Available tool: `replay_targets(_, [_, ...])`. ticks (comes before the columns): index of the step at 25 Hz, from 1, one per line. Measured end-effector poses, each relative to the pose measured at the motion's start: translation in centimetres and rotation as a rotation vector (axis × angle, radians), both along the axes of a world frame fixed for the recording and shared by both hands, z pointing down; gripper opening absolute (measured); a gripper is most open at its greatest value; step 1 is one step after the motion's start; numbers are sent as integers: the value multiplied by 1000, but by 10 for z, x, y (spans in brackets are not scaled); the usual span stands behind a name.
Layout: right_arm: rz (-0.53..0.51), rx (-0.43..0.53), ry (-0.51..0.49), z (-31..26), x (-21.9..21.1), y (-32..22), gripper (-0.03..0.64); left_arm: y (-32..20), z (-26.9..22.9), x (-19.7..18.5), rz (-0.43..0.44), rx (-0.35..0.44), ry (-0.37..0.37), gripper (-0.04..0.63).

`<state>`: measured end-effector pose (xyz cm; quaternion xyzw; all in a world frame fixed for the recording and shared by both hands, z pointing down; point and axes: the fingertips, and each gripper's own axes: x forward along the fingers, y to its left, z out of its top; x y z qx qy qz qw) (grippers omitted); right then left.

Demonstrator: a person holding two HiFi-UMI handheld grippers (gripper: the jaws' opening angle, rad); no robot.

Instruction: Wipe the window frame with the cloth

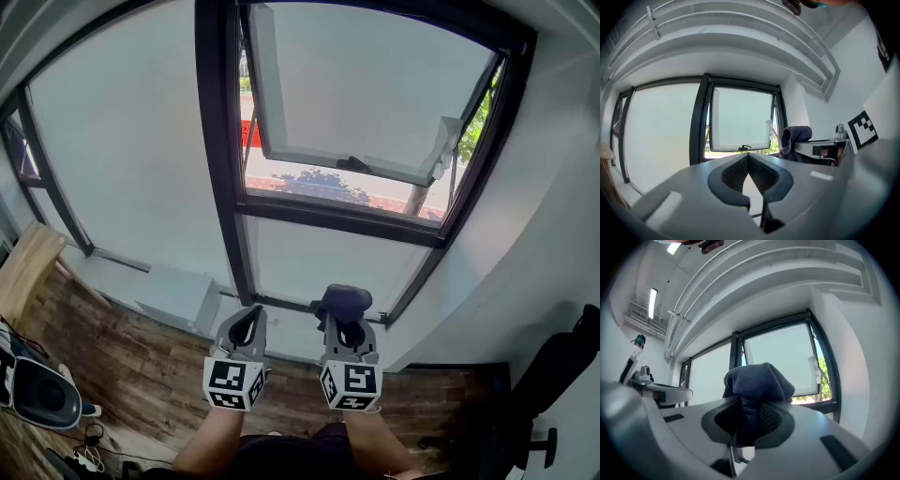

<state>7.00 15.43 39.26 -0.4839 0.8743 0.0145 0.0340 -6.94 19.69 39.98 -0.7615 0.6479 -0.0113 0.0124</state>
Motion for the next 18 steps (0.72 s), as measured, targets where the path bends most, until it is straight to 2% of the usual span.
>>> replay_targets(5, [-1, -13, 7, 4, -3, 9, 64, 7, 1, 0, 5, -3, 3, 6])
replay_targets(10, [-29, -10, -33, 0, -5, 20, 65, 15, 3, 0, 5, -3, 3, 6])
replay_targets(18, [-25, -12, -19, 0, -9, 28, 66, 21, -2, 5, 9, 21, -5, 6])
